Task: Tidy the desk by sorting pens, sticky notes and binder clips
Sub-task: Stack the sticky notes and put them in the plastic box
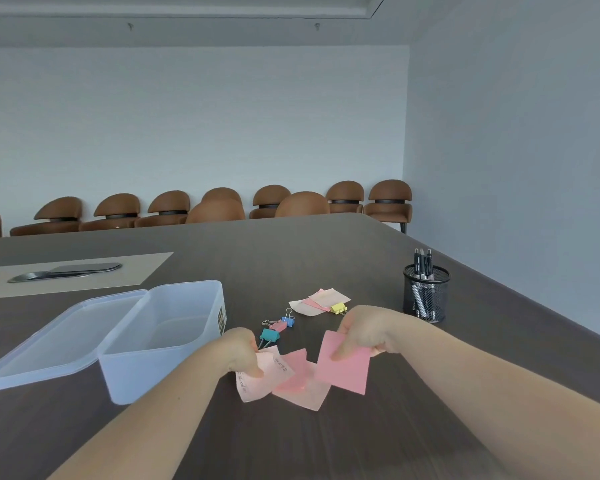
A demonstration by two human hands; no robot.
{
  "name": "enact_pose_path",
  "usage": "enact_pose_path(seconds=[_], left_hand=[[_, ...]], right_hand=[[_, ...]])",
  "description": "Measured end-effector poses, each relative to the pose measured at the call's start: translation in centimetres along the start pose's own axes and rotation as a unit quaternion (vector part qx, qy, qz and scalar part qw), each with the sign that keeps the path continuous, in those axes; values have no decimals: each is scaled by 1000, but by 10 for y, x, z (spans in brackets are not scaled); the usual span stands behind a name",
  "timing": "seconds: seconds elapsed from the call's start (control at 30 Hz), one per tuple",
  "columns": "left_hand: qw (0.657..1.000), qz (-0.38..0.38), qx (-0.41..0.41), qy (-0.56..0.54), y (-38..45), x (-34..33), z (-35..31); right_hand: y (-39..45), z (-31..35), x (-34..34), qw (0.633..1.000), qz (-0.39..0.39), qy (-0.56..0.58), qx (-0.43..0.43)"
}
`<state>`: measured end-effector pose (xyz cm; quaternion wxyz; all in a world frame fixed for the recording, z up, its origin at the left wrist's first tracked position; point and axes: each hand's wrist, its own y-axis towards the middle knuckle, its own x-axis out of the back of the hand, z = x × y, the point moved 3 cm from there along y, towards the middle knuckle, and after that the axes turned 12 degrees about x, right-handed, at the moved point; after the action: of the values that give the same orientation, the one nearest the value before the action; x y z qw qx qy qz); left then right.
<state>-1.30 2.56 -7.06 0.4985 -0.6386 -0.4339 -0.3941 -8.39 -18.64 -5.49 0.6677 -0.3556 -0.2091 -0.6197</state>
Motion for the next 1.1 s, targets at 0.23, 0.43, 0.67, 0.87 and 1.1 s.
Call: enact_pose_path(seconds=[0.23, 0.43, 0.67, 0.87, 1.1], left_hand=[[1000, -10, -5, 6, 3, 1, 0], [986, -101, -59, -120, 2, 14, -11], [984, 73, -155, -48, -4, 19, -29], [975, 87, -179, 96, 7, -2, -38], [978, 47, -198, 34, 10, -6, -48]], right_hand=[[3, 8, -15, 998, 64, -12, 2], [5, 3, -11, 998, 46, -43, 1], [5, 1, -7, 997, 51, -50, -11], [7, 1, -9, 994, 66, -84, 13], [4, -2, -1, 993, 64, -99, 22]])
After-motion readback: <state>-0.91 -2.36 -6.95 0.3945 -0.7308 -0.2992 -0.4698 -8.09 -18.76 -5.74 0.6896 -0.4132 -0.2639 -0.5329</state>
